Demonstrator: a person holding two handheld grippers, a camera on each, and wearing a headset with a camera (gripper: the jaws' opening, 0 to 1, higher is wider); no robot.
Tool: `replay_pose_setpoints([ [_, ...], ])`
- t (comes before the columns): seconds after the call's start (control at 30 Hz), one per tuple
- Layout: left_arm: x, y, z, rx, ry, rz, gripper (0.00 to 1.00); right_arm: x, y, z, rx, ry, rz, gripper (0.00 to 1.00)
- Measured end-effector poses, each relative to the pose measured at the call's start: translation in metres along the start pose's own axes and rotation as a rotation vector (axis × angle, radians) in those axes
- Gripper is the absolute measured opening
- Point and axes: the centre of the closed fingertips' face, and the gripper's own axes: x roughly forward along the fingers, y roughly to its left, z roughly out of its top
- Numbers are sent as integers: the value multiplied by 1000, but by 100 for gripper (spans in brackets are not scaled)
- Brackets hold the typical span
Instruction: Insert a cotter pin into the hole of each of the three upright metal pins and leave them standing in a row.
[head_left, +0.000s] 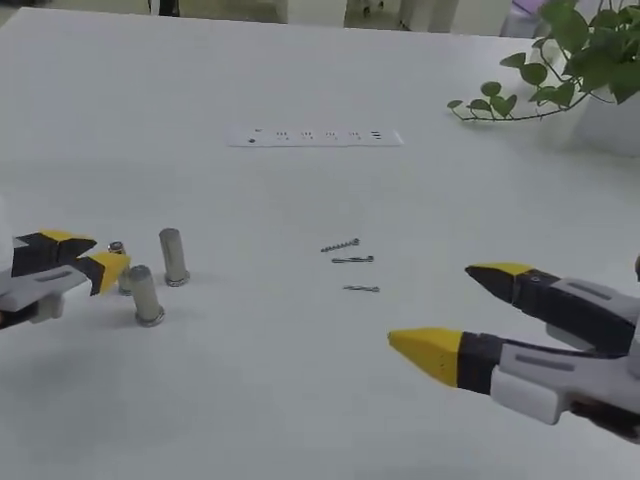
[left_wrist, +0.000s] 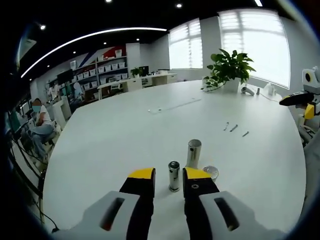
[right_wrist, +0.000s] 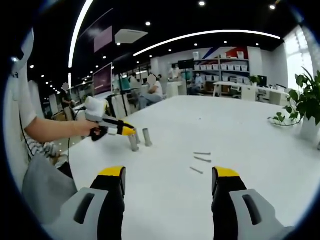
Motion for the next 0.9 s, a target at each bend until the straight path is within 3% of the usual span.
replay_pose_setpoints([
  [0.47, 10, -5, -4, 9, 7, -45, 8, 3, -1, -3, 3, 16, -5, 71],
  [0.9, 6, -3, -6, -6, 19, -54, 7, 5, 4, -5, 8, 20, 6, 71],
])
